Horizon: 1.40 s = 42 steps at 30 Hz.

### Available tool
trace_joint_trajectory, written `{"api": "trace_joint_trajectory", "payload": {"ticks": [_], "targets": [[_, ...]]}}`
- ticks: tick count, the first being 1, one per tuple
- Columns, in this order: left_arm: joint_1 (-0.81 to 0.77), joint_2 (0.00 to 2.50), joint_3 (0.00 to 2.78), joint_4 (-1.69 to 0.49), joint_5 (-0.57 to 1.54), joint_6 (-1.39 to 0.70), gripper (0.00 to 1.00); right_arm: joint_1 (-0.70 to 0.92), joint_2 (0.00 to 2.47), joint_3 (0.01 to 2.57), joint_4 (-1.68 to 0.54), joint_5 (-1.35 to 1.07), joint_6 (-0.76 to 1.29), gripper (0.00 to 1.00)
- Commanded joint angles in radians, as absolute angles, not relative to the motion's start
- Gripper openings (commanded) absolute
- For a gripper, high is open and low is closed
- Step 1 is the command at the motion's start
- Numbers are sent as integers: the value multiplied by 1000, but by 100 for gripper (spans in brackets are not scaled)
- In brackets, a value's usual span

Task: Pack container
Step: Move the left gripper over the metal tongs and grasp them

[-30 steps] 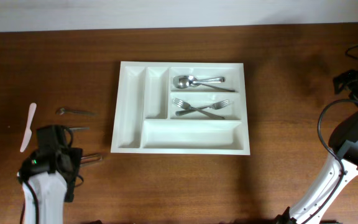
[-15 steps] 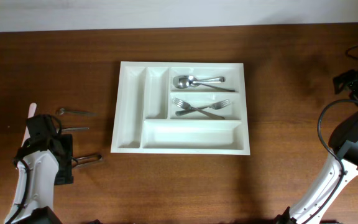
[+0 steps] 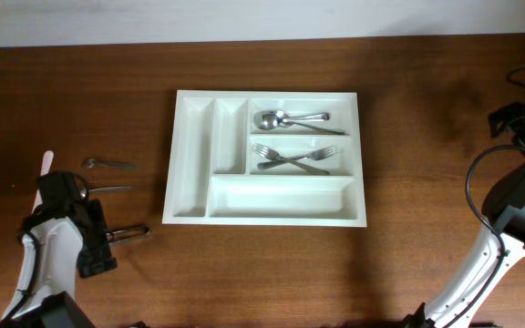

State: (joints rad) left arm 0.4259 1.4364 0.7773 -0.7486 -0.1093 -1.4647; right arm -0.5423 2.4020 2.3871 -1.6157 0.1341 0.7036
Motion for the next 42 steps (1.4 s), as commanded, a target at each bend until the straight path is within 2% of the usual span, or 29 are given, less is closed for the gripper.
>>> {"api": "trace_joint_trajectory", "payload": {"ticks": [1, 14, 22, 42], "targets": [[482, 1444, 788, -784, -109, -1534, 99, -538, 2358, 2394, -1616, 144, 703, 99], [548, 1510, 790, -765, -65, -1533, 99, -538, 2358, 2394, -1616, 144, 703, 99], [548, 1595, 827, -665, -47, -1407, 99, -538, 2358, 2394, -1616, 143, 703, 99], [548, 1709, 831, -680, 20, -1427, 99, -538, 2358, 2394, -1616, 144, 703, 99]]}}
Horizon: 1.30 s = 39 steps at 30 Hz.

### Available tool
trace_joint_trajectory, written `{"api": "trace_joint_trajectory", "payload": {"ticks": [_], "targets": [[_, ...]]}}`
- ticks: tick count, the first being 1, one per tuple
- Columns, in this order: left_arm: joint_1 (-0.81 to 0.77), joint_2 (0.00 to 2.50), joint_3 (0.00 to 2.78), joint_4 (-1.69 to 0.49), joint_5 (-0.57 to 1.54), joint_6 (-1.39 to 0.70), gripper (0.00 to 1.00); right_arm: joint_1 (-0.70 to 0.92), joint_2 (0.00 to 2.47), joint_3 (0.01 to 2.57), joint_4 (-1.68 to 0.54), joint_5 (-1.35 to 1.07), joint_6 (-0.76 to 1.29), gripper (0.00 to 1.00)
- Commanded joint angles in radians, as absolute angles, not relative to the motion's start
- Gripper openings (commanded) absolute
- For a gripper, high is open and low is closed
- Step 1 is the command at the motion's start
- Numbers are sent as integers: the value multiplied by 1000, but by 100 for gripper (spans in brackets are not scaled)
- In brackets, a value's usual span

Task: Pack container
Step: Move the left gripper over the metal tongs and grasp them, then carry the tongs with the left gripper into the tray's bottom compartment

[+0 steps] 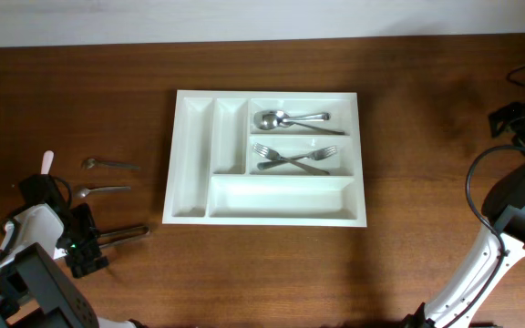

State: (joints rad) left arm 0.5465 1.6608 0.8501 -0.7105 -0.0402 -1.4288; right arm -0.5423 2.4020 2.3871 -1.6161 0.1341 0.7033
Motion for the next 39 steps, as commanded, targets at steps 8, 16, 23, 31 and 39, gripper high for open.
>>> {"api": "trace_joint_trajectory", "payload": {"ticks": [8, 16, 23, 31, 39], "targets": [[548, 1709, 831, -694, 41, -1426, 78, -538, 2358, 2394, -1616, 144, 703, 99], [534, 1709, 835, -685, 135, -1355, 32, -538, 2358, 2394, -1616, 143, 703, 99], [530, 1676, 837, -688, 133, -1336, 8, -538, 2358, 2394, -1616, 144, 703, 99], [530, 1473, 903, -690, 131, -1181, 2, -538, 2358, 2394, -1616, 143, 703, 99], [475, 1203, 973, -711, 221, -1156, 7, -538, 2358, 2394, -1616, 143, 703, 99]]}}
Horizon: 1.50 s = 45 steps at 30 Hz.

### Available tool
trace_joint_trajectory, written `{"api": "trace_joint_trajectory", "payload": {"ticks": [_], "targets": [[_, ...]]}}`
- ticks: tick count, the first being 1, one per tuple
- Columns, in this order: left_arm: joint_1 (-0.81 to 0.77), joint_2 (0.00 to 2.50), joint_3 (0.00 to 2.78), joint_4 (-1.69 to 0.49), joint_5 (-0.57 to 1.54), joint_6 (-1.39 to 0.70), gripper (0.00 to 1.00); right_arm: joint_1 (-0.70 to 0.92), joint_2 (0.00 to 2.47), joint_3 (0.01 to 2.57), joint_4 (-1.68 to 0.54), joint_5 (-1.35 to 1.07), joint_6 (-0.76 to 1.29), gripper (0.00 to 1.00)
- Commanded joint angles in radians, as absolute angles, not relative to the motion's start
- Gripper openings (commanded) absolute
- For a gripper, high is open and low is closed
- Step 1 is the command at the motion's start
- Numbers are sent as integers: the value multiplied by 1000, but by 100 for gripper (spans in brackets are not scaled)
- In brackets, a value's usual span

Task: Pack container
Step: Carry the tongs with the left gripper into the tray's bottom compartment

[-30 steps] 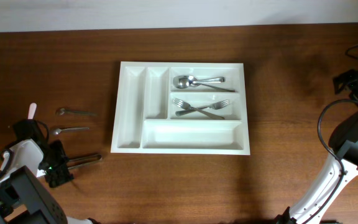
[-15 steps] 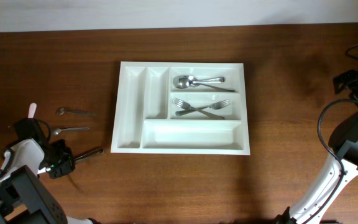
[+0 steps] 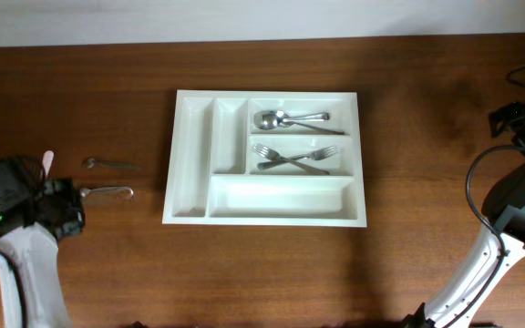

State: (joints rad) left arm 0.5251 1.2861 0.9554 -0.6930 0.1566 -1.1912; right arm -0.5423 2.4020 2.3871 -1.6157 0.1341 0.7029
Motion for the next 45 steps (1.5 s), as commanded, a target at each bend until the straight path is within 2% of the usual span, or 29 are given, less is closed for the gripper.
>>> {"api": "trace_joint_trajectory", "payload": {"ticks": [1, 5, 12, 18, 22, 31, 34, 40, 45], "targets": [[448, 1186, 973, -724, 226, -1172, 6, -538, 2358, 2394, -1616, 143, 703, 99], [249, 1146, 973, -780, 233, -1319, 6, -538, 2358, 2394, -1616, 143, 703, 99], [-176, 1157, 973, -794, 221, -1720, 8, -538, 2358, 2394, -1616, 144, 703, 99], [-492, 1230, 973, -772, 57, -1990, 9, -538, 2358, 2394, -1616, 144, 703, 99], [-562, 1336, 973, -660, 49, -1990, 7, -538, 2358, 2394, -1616, 143, 702, 99], [-610, 1482, 973, -402, 89, -1990, 6, -538, 2358, 2394, -1616, 144, 703, 99], [-629, 1499, 973, -381, 89, -1990, 11, -538, 2358, 2394, -1616, 144, 703, 99], [-694, 1539, 973, -382, 85, -1990, 12, -538, 2358, 2394, -1616, 144, 703, 99], [-699, 1562, 973, -377, 80, -1990, 17, -538, 2358, 2394, -1616, 143, 703, 99]]}}
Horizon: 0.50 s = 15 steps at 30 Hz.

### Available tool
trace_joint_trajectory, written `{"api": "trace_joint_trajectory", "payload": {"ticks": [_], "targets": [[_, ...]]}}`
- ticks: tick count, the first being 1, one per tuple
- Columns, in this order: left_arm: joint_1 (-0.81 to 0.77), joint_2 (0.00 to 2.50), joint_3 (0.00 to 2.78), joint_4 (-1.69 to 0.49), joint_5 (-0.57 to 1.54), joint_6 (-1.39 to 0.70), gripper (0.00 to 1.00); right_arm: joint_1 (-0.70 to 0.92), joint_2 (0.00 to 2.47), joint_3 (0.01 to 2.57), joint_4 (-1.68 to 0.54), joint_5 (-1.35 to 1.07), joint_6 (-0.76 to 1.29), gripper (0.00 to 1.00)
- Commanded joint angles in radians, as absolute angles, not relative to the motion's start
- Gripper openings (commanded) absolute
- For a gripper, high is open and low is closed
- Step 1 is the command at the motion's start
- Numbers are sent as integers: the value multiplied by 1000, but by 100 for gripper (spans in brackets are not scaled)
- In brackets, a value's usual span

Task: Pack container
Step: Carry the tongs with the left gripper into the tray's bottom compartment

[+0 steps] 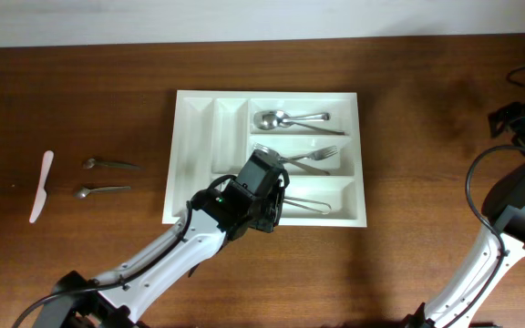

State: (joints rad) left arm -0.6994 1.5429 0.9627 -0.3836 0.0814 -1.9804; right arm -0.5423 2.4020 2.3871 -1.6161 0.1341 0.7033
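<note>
A white cutlery tray point(182, 155) lies in the middle of the table in the overhead view. Spoons point(285, 119) rest in its top right compartment and crossed forks point(306, 157) in the one below. My left gripper point(283, 202) reaches over the tray's long front compartment, shut on a thin metal utensil point(310, 203) that sticks out to the right above that compartment. Its fingers are mostly hidden under the wrist. The right arm point(509, 228) stands at the right edge, and its gripper does not show.
On the table left of the tray lie two small metal spoons point(109, 164) point(101, 190) and a white plastic knife point(41, 185). Two narrow upright compartments point(229, 137) sit at the tray's left.
My left arm was at the far left edge of the table and now reaches over the tray's front compartment, where the metal utensil shows again. The right arm has not moved.
My left gripper sat near the table's left front with a metal utensil sticking out of it. It then drew back left with the utensil, then stood at the left edge by the loose spoons. Now it holds the utensil over the tray's long compartment.
</note>
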Motion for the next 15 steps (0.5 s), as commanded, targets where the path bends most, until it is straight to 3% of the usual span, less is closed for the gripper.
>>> {"api": "trace_joint_trajectory", "payload": {"ticks": [1, 7, 10, 12, 15], "targets": [[-699, 1566, 973, -377, 79, -1990, 18, -538, 2358, 2394, -1616, 143, 703, 99], [-699, 1597, 973, -374, 79, -1990, 34, -538, 2358, 2394, -1616, 144, 703, 99], [-698, 1605, 973, -363, 75, -1990, 36, -538, 2358, 2394, -1616, 144, 703, 99], [-698, 1605, 973, -345, 55, -1990, 46, -538, 2358, 2394, -1616, 144, 703, 99], [-698, 1605, 973, -325, 36, -1990, 47, -538, 2358, 2394, -1616, 144, 703, 99]]}}
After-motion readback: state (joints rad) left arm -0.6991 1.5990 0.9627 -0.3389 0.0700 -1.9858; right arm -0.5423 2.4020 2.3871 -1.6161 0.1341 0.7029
